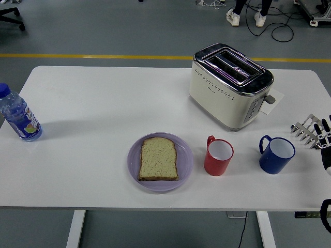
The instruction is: Pick up the cup,pour liquid into bread,place the cup on the desk
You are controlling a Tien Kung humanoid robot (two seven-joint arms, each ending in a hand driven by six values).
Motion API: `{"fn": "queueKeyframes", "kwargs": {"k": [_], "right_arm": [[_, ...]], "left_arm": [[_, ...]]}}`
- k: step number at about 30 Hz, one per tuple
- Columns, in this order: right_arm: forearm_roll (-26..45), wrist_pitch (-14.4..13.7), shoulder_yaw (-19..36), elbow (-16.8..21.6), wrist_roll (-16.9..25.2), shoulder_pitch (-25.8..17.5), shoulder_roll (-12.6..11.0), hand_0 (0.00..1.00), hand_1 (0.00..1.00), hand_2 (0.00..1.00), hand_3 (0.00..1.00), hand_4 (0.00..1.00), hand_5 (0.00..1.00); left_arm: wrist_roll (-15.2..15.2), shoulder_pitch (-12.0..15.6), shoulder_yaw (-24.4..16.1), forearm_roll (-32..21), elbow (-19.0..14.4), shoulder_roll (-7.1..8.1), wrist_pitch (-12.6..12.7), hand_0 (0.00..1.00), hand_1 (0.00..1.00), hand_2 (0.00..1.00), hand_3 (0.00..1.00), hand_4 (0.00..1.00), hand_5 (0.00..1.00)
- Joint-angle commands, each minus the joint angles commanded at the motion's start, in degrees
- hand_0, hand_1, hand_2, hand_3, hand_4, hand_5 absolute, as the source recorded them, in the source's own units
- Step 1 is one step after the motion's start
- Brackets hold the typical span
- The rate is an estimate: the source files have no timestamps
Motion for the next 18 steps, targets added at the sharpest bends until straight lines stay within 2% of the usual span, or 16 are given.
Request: {"fn": "queueKeyframes", "kwargs": {"k": [18], "right_arm": [[0.6,-0.8,0.3,0.2,0.0,0.2,0.2,0.656,0.573,0.634,0.605,0.660,0.374]], "left_arm": [[0.0,-0.3,-0.3,0.3,0.0,0.08,0.0,0.635,0.641,0.652,0.503,0.240,0.850]]}}
